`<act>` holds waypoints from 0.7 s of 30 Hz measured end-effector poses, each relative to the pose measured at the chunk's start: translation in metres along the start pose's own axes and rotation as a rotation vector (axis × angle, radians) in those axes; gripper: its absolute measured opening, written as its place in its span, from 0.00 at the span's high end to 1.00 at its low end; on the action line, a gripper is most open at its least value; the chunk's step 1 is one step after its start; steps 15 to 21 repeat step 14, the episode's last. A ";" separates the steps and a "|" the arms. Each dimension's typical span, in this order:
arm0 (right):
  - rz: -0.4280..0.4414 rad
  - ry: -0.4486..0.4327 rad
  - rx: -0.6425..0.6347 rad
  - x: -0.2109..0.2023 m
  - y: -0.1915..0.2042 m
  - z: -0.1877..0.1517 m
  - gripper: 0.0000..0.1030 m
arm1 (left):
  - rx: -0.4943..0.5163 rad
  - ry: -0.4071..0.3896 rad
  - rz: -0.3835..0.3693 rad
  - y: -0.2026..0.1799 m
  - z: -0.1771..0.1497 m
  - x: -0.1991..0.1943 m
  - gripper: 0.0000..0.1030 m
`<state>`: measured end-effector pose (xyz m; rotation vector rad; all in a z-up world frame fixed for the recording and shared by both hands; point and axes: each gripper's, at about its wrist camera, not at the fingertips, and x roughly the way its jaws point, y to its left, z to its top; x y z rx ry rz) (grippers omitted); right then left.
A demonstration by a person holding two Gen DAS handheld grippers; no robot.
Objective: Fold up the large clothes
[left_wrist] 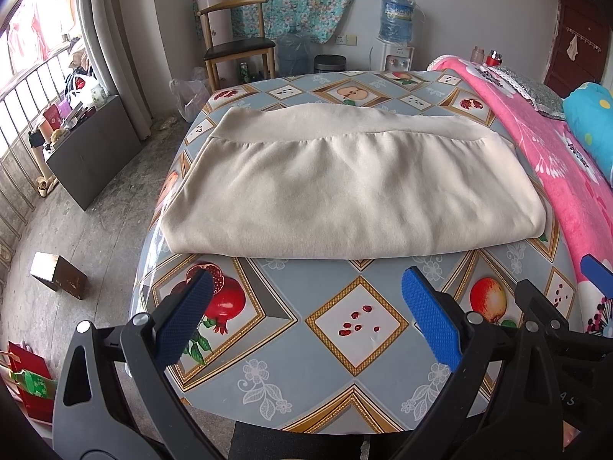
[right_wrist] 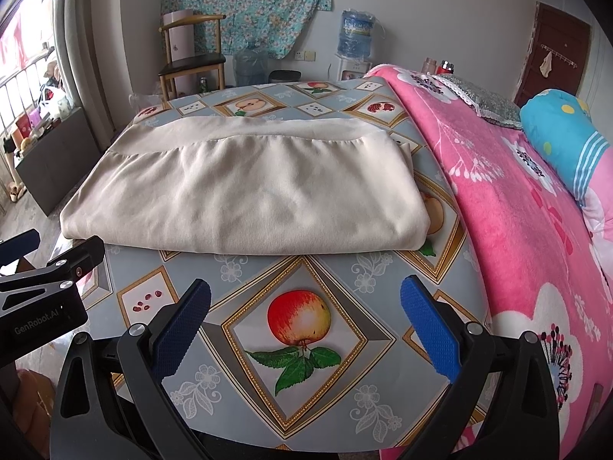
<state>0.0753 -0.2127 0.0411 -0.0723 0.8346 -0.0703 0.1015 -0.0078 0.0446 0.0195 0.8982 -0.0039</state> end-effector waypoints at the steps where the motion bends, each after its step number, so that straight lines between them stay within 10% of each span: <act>1: 0.000 0.000 0.000 0.000 -0.001 0.000 0.06 | -0.001 0.000 0.000 -0.001 0.000 0.000 0.08; 21: -0.002 0.002 -0.004 0.003 0.002 0.000 0.06 | 0.000 0.000 -0.001 -0.001 -0.001 0.000 0.08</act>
